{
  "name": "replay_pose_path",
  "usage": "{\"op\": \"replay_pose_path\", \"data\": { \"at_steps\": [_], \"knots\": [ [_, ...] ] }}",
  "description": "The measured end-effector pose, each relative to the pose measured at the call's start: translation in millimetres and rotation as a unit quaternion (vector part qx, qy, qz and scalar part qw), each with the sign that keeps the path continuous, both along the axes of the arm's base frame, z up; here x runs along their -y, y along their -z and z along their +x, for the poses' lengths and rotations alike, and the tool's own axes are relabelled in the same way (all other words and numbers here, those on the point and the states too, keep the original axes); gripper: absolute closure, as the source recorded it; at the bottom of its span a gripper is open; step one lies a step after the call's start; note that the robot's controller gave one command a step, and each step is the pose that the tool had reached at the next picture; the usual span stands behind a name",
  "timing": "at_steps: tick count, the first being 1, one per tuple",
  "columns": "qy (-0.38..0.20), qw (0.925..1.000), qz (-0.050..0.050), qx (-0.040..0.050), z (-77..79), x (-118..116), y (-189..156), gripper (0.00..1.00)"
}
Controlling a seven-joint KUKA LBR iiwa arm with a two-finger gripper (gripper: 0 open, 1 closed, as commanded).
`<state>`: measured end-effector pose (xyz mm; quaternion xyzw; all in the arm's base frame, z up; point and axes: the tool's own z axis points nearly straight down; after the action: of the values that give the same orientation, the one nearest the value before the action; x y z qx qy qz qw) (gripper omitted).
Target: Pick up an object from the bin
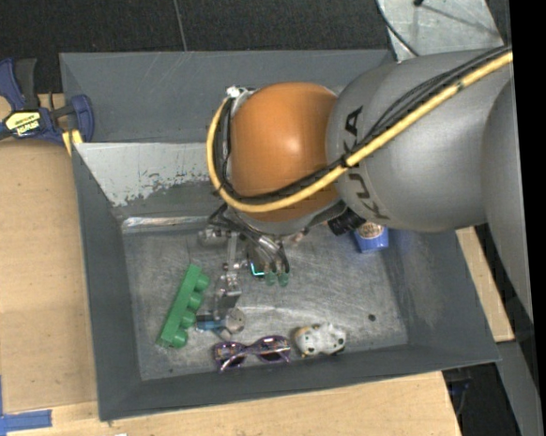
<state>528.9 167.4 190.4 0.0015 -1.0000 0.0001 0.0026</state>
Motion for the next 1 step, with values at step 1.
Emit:
{"op": "replay_pose_path", "data": {
  "at_steps": [1],
  "knots": [
    [0.002,1.0,0.001,0.0038,2.0,0.8,-4.0,0.0]
  ]
}}
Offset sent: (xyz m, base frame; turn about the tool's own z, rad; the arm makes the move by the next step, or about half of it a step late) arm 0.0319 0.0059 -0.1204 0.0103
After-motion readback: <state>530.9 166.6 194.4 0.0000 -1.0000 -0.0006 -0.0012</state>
